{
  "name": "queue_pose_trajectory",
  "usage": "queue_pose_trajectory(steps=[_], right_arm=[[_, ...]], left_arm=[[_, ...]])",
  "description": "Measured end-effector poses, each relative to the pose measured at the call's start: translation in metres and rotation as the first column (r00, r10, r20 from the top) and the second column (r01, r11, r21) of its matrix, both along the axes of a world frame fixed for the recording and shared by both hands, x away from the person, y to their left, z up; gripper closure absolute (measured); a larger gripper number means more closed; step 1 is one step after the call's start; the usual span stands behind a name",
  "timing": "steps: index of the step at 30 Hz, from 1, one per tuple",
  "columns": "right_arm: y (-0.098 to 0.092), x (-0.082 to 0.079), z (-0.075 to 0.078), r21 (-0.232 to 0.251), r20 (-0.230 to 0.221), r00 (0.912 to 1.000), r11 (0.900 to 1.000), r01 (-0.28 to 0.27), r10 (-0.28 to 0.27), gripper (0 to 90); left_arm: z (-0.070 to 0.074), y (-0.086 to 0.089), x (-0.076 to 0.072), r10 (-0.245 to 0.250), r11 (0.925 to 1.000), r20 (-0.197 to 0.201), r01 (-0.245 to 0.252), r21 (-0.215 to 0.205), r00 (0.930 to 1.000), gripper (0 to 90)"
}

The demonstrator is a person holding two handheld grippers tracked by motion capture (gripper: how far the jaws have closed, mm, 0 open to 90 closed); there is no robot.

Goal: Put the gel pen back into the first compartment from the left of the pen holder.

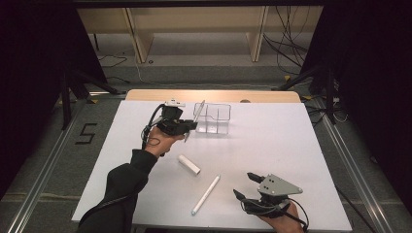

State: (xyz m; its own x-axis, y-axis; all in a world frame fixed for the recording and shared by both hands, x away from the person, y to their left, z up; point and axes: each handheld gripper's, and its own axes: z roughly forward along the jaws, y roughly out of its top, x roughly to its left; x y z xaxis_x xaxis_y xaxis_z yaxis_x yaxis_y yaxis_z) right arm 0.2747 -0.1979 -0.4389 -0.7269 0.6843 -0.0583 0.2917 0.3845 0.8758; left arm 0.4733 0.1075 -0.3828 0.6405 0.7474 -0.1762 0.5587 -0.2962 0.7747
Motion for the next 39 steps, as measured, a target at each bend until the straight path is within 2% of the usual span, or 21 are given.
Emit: queue_pose_trajectory(steps=[9,21,28,39], right_arm=[[-0.012,0.001,-0.005,0.079,-0.065,0.9972,0.996,0.043,-0.038,29.8],[-0.014,-0.003,-0.007,0.109,-0.083,0.9956,0.993,0.052,-0.043,27.9],[-0.013,-0.004,-0.009,0.109,-0.098,0.9945,0.993,0.049,-0.038,27.6],[-0.012,-0.004,-0.010,0.109,-0.094,0.9949,0.993,0.046,-0.036,27.7]], left_arm=[[0.006,0.003,0.019,0.047,0.9988,0.033,-0.046,-0.014,0.9984,78.6],[0.012,-0.001,0.036,0.085,0.9959,0.046,-0.083,-0.036,0.9953,78.6],[0.014,-0.004,0.044,0.093,0.9951,0.047,-0.091,-0.039,0.9945,78.6],[0.017,-0.007,0.056,0.126,0.9906,0.066,-0.122,-0.062,0.9899,78.6]])
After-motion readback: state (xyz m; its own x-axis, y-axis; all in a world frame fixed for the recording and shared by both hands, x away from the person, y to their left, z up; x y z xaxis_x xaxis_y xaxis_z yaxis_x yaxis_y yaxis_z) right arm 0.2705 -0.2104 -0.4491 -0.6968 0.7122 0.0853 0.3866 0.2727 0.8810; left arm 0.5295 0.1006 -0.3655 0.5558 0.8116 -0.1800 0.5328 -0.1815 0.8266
